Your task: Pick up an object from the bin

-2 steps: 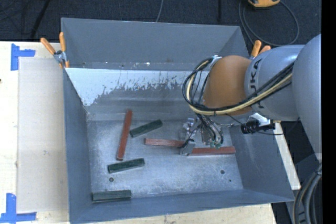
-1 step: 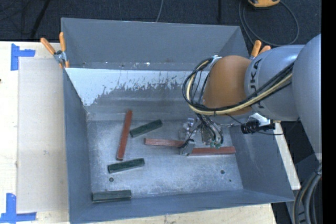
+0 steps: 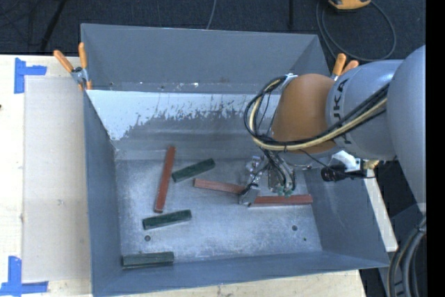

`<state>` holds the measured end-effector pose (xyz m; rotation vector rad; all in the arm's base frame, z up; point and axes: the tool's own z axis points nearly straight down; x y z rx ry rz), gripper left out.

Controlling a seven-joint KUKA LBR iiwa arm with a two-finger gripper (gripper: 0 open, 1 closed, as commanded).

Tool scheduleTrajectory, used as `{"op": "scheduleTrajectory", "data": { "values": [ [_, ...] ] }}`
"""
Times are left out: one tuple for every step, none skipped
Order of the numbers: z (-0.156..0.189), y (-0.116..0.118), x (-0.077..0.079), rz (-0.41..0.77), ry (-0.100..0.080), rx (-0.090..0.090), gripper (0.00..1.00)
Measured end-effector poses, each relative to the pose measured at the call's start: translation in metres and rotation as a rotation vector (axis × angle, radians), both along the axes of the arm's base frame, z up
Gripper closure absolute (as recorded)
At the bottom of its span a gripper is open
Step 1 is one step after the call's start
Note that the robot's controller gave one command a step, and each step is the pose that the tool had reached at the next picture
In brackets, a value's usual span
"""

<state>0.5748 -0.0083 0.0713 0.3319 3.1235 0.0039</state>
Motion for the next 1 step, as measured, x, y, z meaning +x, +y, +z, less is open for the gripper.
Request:
{"op": "scheduleTrajectory", "data": {
  "values": [
    [0.1776, -0.0030, 0.0187, 0.210, -0.008, -0.004, 1.00]
  ]
}}
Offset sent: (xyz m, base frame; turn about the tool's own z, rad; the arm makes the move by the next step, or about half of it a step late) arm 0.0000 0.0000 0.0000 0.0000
